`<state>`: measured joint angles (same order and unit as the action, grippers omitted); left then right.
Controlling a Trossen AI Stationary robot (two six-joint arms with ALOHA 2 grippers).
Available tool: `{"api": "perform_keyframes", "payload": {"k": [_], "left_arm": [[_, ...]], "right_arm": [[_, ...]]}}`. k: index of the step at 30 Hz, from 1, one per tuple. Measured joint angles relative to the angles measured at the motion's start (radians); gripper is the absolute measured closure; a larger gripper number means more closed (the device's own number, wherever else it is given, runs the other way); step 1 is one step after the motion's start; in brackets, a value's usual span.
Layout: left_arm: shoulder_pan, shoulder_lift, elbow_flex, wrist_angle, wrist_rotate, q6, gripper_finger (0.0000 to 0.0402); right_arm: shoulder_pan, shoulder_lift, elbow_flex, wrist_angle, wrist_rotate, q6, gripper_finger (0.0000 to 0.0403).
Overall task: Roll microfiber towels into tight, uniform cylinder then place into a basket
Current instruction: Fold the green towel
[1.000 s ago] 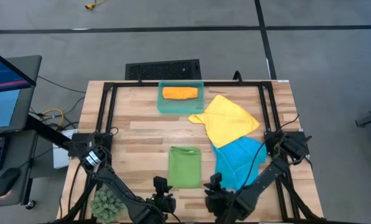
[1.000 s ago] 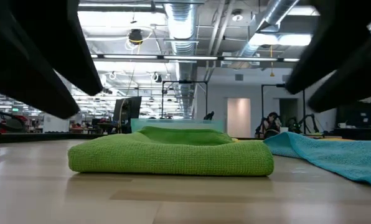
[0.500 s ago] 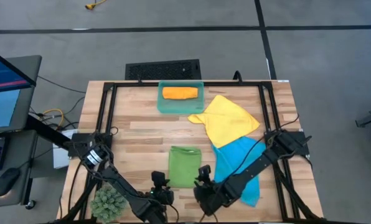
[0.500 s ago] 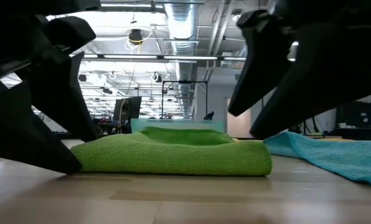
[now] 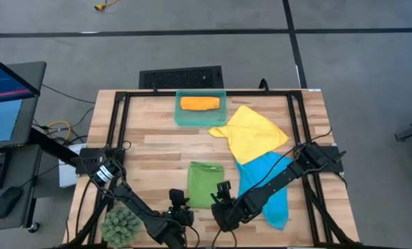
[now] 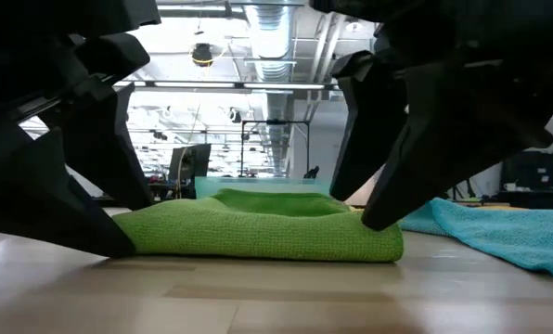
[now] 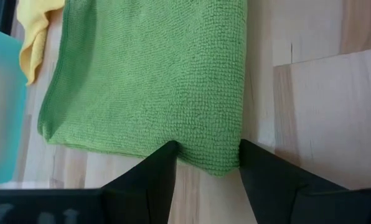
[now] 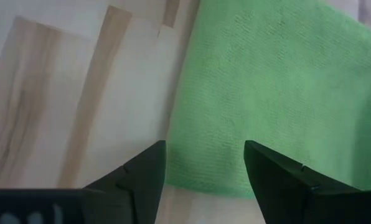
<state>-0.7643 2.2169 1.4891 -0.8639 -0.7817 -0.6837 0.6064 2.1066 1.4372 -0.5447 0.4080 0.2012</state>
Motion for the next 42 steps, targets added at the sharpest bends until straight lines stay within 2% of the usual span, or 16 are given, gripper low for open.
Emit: {"api": "perform_keyframes", "payload": {"k": [5,11,14,17,20,21,27,32,42], "left_arm": [[0.002,0.0,0.0,0.007,0.015,-0.004,0.0251],[0.008,0.001,0.001,0.02,0.058,-0.006,0.0305],[0.008,0.002,0.002,0.024,0.072,-0.015,0.0344],[0.008,0.003,0.003,0.026,0.081,-0.033,0.0385],[0.008,0.001,0.003,0.024,0.09,-0.061,0.0394],[0.008,0.0,0.004,0.023,0.097,-0.062,0.0392],[-0.001,0.007,0.088,-0.017,0.176,-0.051,0.0398],[-0.008,0.008,0.178,-0.038,0.272,-0.036,0.0396],[-0.009,0.005,0.266,-0.113,0.262,-0.016,0.0396]], "right_arm": [[0.003,0.051,0.005,0.03,0.007,-0.012,0.0163],[0.006,0.052,0.002,0.023,0.024,0.025,0.018],[0.009,0.048,0.002,0.022,0.031,0.034,0.0226],[0.015,0.048,0.0,0.017,0.029,0.035,0.0298],[0.026,0.05,-0.002,0.009,0.041,0.034,0.0374],[0.029,0.05,-0.003,0.007,0.047,0.034,0.0385],[0.06,0.053,0.025,-0.01,0.036,0.071,0.0367],[0.09,0.053,0.057,-0.01,0.033,0.079,0.0389],[0.134,0.052,0.126,-0.097,0.04,0.096,0.0388]]}}
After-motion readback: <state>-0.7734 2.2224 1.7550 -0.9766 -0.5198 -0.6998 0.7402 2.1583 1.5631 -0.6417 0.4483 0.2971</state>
